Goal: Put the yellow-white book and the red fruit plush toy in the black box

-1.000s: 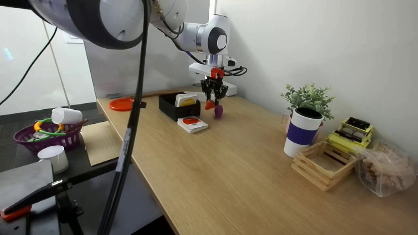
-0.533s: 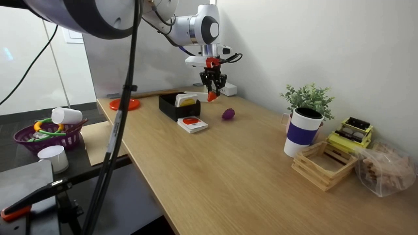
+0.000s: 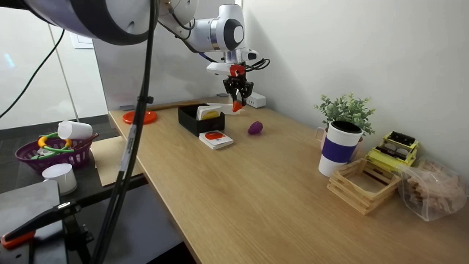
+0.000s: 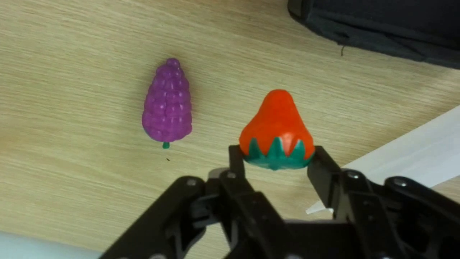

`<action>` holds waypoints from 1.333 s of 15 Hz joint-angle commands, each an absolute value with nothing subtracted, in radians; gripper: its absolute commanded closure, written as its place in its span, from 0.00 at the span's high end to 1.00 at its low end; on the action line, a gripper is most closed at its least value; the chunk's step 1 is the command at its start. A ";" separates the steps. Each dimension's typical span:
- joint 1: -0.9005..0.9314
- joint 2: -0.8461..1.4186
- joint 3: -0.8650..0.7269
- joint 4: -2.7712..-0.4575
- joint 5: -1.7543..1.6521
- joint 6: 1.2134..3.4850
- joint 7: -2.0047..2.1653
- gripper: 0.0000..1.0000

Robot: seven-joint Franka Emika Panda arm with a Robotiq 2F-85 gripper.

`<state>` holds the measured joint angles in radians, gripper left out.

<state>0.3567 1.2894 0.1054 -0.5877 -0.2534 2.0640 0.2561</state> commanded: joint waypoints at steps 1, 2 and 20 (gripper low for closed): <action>0.331 1.291 0.160 -0.607 -0.216 2.125 0.184 0.23; 0.328 1.290 0.174 -0.611 -0.210 2.134 0.165 0.23; 0.396 1.209 0.256 -0.669 -0.162 1.894 0.254 0.23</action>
<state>0.4111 1.2594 0.2357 -0.5976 -0.1924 1.9575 0.2193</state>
